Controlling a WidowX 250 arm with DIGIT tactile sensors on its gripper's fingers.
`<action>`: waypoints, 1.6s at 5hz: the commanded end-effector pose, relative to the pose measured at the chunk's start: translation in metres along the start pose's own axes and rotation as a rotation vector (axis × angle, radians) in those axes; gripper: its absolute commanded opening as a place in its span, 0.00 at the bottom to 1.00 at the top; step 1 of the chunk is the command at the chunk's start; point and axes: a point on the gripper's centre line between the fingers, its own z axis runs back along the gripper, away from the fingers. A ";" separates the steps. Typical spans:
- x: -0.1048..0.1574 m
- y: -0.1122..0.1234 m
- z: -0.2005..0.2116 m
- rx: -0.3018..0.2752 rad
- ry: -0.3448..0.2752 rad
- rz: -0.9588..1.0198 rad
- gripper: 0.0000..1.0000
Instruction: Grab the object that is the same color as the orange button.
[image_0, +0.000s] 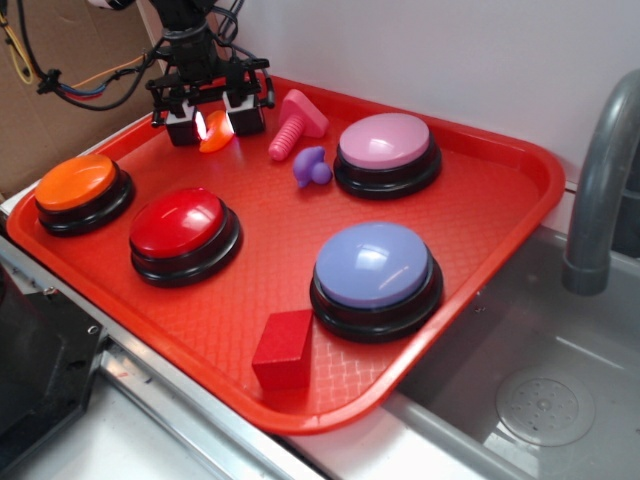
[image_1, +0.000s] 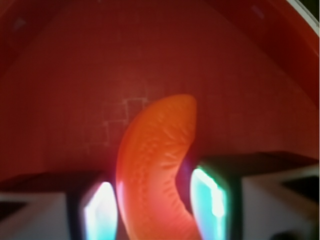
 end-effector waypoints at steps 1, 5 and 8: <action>0.004 0.009 0.015 0.012 -0.032 0.010 0.00; -0.013 -0.029 0.106 -0.065 -0.061 -0.230 0.00; -0.115 -0.066 0.156 -0.128 0.011 -0.646 0.00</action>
